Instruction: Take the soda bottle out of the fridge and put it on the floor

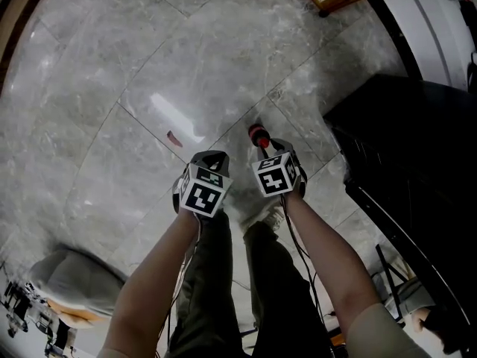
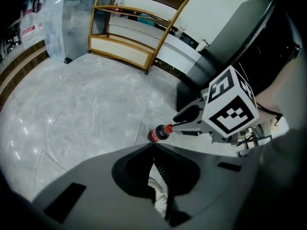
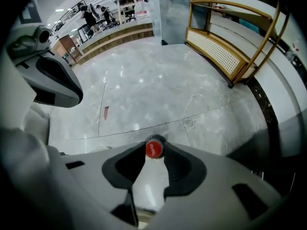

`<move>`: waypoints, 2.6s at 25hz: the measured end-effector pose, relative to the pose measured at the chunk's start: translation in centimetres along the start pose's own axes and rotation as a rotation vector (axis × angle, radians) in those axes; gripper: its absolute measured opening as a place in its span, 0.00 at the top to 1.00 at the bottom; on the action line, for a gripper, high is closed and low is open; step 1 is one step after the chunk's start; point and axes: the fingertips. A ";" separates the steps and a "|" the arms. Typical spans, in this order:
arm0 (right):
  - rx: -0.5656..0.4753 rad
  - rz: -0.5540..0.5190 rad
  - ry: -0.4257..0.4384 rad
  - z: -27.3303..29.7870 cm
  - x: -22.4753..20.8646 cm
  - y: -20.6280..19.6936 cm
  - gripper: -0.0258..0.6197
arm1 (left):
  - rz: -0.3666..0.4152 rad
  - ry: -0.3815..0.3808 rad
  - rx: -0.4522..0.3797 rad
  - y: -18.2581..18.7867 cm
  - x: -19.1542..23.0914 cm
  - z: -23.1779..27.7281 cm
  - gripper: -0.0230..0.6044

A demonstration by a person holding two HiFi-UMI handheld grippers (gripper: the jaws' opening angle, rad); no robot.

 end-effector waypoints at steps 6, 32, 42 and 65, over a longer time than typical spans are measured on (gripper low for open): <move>0.008 0.102 0.003 -4.3 -2.2 1.7 0.82 | 0.012 0.003 -0.015 1.7 -2.0 -3.4 0.95; -0.309 0.410 -0.023 -35.5 -11.1 11.3 0.94 | 0.240 0.098 -0.132 12.6 -14.9 -26.1 0.95; -0.493 0.451 -0.063 -51.3 -13.8 13.8 0.95 | 0.343 0.120 -0.245 18.0 -23.0 -37.4 0.95; -0.905 0.369 -0.158 -85.4 -17.4 15.8 0.96 | 0.665 0.119 -0.477 26.9 -44.9 -59.5 0.95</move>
Point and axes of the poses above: the fingertips, and each gripper's own axes: z forward along the fingers, x to its left, y out of its top, and after that the axes turned 15 degrees about -y, right-handed
